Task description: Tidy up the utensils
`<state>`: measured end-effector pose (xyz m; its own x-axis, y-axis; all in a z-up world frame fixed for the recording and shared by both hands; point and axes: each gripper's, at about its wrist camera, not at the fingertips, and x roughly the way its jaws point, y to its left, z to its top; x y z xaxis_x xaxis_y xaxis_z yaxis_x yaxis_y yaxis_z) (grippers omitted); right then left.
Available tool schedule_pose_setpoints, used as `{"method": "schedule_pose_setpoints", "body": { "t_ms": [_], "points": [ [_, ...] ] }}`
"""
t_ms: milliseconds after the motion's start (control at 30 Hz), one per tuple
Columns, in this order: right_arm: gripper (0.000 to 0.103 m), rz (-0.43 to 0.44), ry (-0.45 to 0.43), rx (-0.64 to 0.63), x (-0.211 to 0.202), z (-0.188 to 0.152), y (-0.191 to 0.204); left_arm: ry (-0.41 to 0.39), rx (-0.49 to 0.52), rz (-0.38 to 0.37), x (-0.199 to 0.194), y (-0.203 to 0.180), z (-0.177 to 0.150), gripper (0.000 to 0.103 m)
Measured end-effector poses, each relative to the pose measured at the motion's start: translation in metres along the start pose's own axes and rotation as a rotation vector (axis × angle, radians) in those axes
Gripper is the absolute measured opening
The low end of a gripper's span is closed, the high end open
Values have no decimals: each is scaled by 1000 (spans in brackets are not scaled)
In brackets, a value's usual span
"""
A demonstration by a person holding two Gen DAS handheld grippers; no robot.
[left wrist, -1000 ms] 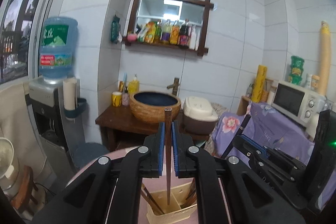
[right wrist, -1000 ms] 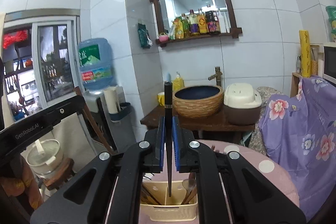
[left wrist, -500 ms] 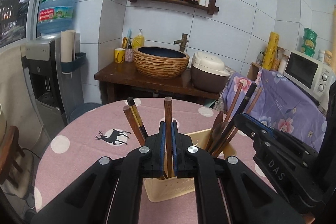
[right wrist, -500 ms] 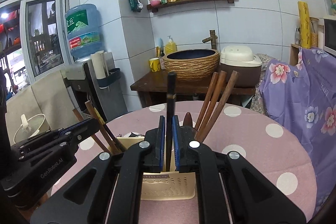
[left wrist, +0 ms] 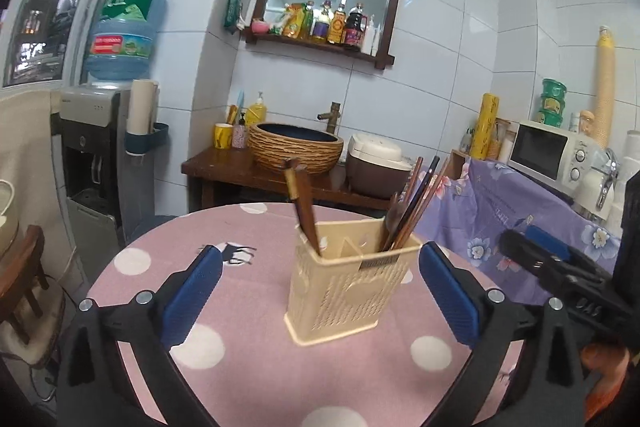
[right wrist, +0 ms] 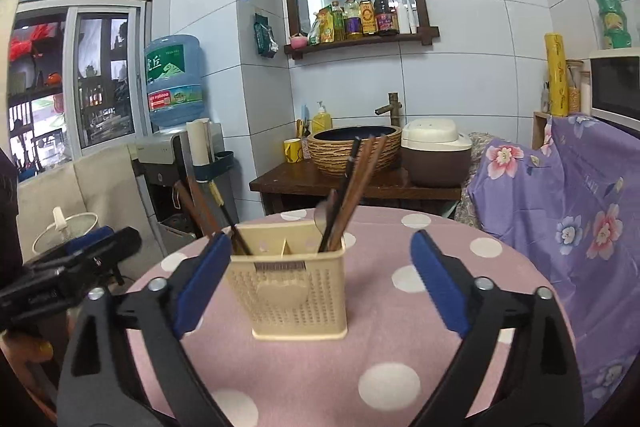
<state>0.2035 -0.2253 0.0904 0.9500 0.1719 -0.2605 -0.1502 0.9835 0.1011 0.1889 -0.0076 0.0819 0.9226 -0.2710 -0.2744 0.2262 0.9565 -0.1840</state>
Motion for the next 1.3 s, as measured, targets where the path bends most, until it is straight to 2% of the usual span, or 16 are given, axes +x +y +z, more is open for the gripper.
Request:
{"method": "schedule_pose_setpoints", "body": {
  "t_ms": [100, 233, 333, 433, 600, 800, 933, 1300],
  "points": [
    [97, -45, -1, -3, -26, -32, -2, -38, -14, 25, -25, 7, -27, 98],
    [97, -74, 14, -34, -58, -80, 5, -13, -50, 5, -51, 7, -66, 98],
    [97, -92, 14, -35, -85, -112, 10, -55, -37, 76, -79, 1, -90, 98],
    [97, -79, 17, -48, -112, -131, 19, -83, 8, 112, -104, -9, -105, 98],
    [97, -65, -22, -59, -151, -138, 34, -84, 97, 167, -131, -26, -121, 98],
    [97, -31, -46, -50, -175, -135, 41, -128, 68, 154, -153, -27, -126, 98],
    [97, -36, -66, -89, -182, -135, 48, -149, 95, 165, -160, -29, -128, 98],
    [97, -24, -66, -84, -181, -133, 51, -149, 83, 167, -166, -24, -131, 98]
  ]
}}
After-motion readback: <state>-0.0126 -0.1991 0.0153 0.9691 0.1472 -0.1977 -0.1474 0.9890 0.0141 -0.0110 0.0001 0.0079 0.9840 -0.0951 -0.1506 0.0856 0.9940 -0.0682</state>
